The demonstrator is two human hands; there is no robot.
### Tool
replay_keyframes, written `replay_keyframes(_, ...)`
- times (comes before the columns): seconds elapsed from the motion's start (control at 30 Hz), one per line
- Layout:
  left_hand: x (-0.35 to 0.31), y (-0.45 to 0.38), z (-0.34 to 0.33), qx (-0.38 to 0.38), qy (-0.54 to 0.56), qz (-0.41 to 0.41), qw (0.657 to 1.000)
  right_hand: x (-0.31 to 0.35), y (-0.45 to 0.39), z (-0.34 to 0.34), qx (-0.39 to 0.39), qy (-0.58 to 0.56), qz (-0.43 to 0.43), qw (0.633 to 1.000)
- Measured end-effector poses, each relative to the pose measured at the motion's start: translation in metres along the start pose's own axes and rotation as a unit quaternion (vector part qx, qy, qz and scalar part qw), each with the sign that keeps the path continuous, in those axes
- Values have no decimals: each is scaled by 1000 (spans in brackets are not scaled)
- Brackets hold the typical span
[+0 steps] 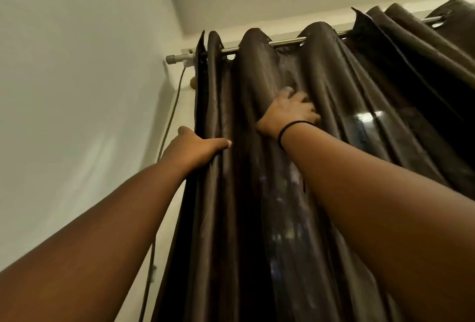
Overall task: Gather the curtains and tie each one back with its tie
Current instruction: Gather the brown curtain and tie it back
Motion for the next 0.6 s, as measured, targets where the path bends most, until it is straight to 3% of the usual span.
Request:
replay_keyframes(0.07,-5,-5,-8,-17,-9,11,1000,-24,-7,-1,49,-62,5,997)
replay_keyframes(0.17,-7,-10,-9,-56,-23,24,998,-40,-9,-1,73,-57,79,993)
replay_keyframes(0.3,-11,-13,-13,-80,-30,32,996,-55,-4,5,61,-65,109,990)
replay_keyframes(0.6,-74,-12,-84,-96,-28,-47,994,-87,-19,21,22,-44,142,989)
Point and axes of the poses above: each hand's wrist, its own y-axis away from the middle knuckle, its own z-axis out of the back of the hand, x = y × z, the point moved 6 cm from there along -y, towards the middle knuckle, and after that the axes turned 10 degrees about x, right-handed, at the moved point
